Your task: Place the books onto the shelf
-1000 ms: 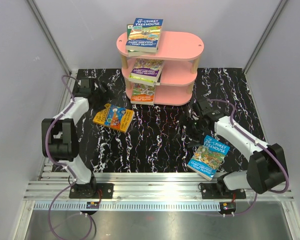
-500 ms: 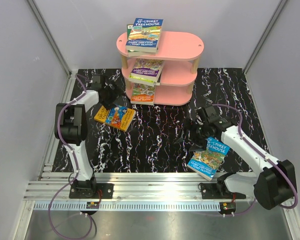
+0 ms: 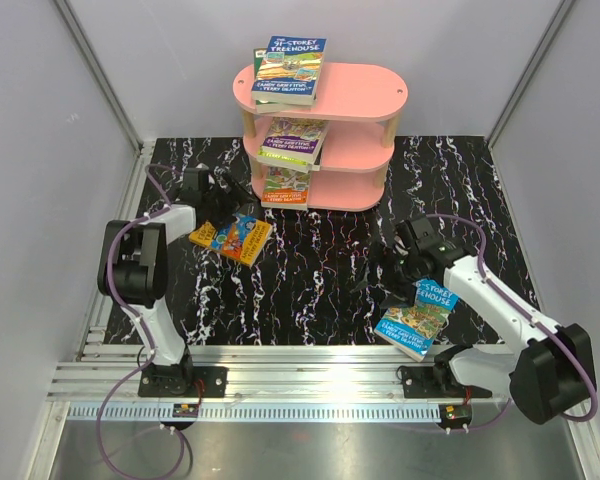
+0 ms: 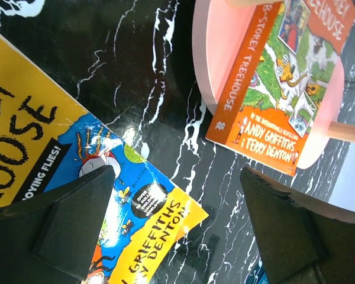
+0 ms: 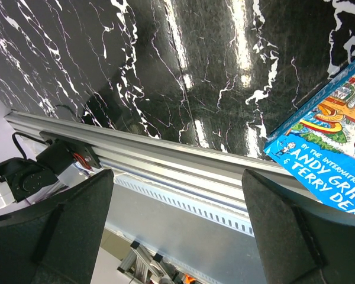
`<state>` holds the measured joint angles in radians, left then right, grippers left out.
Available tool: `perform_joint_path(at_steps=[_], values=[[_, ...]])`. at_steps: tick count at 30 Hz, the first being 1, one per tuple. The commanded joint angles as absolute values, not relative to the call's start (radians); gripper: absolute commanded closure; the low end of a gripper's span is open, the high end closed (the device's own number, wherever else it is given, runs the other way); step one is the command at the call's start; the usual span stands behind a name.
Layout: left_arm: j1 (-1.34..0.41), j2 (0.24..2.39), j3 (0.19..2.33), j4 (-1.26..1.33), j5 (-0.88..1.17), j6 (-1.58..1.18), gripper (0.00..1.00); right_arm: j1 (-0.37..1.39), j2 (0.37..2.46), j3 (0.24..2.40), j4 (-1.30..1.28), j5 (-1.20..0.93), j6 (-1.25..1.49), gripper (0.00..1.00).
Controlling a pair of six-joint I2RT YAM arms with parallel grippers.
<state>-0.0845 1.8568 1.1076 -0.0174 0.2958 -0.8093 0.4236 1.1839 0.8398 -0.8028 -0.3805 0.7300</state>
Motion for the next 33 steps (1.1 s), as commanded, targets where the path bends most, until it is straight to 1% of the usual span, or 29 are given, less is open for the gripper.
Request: perform_joint_path(at_steps=[1,8,12,19,23,26,27,30,31,33], values=[[-0.095,1.875,1.049,-0.048,0.324,-0.805,0.01,0.419,1.135,0.824,-0.81,-0.394,0.744,0.04],[-0.091,1.908,1.206,-0.025,0.324,-0.874,0.01,0.42,1.068,0.813,-0.857,-0.374,0.749,0.04],[-0.094,1.96,1.267,-0.095,0.304,-0.885,0.01,0.419,1.025,0.815,-0.89,-0.356,0.749,0.03],[-0.107,2.019,1.249,-0.172,0.313,-0.862,0.01,0.419,1.023,0.831,-0.9,-0.347,0.738,0.03],[-0.109,2.023,1.22,-0.156,0.328,-0.838,0.01,0.419,1.038,0.825,-0.881,-0.36,0.742,0.03],[-0.113,2.037,1.244,-0.23,0.337,-0.813,0.01,0.419,1.058,0.824,-0.867,-0.368,0.738,0.03],[-0.115,2.028,1.24,-0.256,0.336,-0.805,0.01,0.419,1.069,0.822,-0.855,-0.37,0.736,0.03],[-0.127,1.942,1.128,-0.233,0.33,-0.801,0.01,0.419,1.086,0.81,-0.824,-0.373,0.738,0.03],[-0.13,1.916,1.045,-0.229,0.333,-0.792,0.01,0.419,1.089,0.805,-0.813,-0.377,0.739,0.03],[-0.153,1.823,0.952,-0.219,0.331,-0.782,0.01,0.419,1.106,0.793,-0.784,-0.382,0.739,0.03]])
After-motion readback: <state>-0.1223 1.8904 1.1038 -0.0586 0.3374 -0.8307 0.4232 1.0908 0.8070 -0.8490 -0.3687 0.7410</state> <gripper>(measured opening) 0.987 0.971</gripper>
